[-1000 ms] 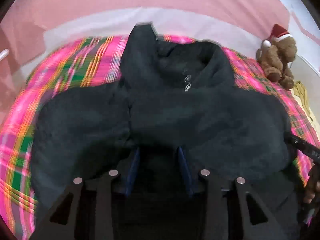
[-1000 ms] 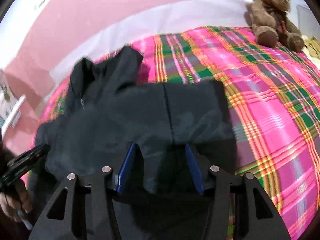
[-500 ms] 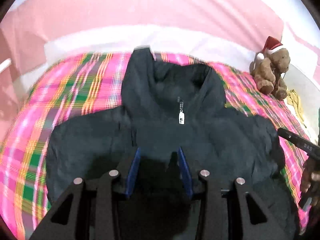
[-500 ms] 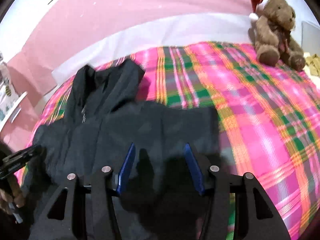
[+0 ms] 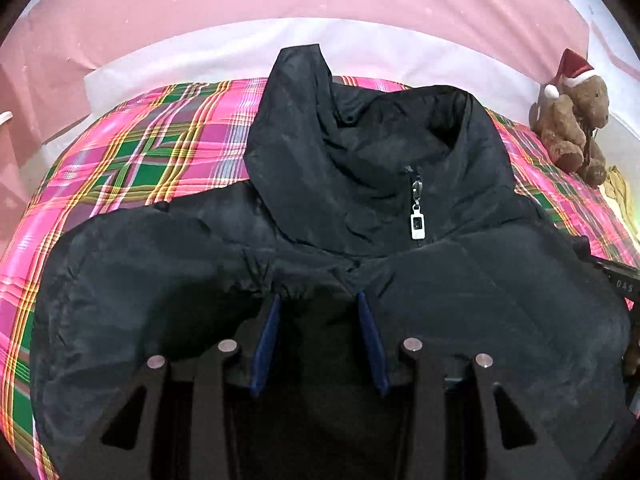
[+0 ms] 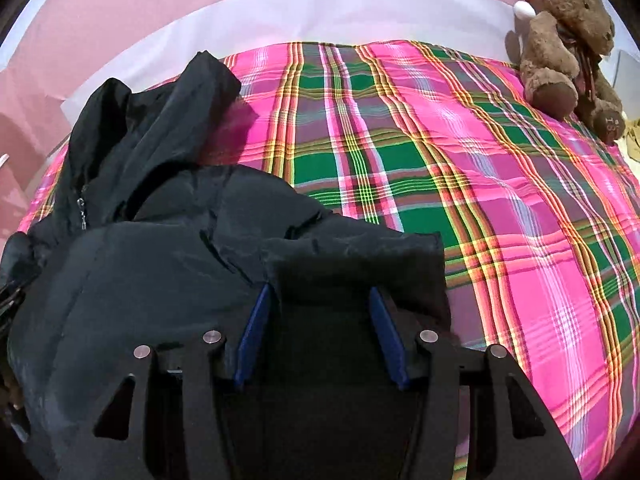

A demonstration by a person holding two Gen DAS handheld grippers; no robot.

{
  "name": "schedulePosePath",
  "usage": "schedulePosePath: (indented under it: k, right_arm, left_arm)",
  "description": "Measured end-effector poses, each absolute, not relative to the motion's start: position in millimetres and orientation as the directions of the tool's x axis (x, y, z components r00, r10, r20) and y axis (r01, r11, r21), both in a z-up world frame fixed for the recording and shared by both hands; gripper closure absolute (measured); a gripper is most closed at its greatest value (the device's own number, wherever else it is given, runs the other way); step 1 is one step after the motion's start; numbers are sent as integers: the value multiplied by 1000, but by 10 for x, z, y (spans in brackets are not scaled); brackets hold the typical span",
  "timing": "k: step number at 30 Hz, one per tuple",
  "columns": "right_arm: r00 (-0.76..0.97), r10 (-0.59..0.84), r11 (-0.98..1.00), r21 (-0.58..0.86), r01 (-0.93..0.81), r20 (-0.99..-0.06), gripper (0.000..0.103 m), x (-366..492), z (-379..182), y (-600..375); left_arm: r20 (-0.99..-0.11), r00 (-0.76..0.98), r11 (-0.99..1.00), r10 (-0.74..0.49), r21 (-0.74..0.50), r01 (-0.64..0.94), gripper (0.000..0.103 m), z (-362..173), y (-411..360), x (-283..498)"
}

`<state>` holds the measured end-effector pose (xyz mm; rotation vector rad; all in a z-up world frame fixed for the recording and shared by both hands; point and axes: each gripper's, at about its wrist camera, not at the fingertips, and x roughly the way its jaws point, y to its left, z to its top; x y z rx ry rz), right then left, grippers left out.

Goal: Fold large clothes
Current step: 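Fold the held sleeve across the jacket body with the right gripper, release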

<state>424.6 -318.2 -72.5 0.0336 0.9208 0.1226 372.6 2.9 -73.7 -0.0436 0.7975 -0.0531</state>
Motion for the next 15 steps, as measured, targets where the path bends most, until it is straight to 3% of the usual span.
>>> schedulePosePath:
  k: [5, 9, 13, 15]
  right_arm:
    - [632, 112, 994, 93, -63, -767, 51, 4051, -370, -3251]
    - [683, 172, 984, 151, -91, -710, 51, 3613, -69, -3350]
    - [667, 192, 981, 131, -141, -720, 51, 3344, -172, -3223]
    - [621, 159, 986, 93, -138, -768, 51, 3379, -397, -3138]
  left_arm:
    - [-713, 694, 991, -104, -132, 13, 60, -373, 135, 3579]
    - [-656, 742, 988, -136, -141, 56, 60, -138, 143, 3196]
    - [-696, 711, 995, -100, -65, 76, 60, -383, 103, 3104]
    - [-730, 673, 993, -117, -105, 59, 59, -581, 179, 3187]
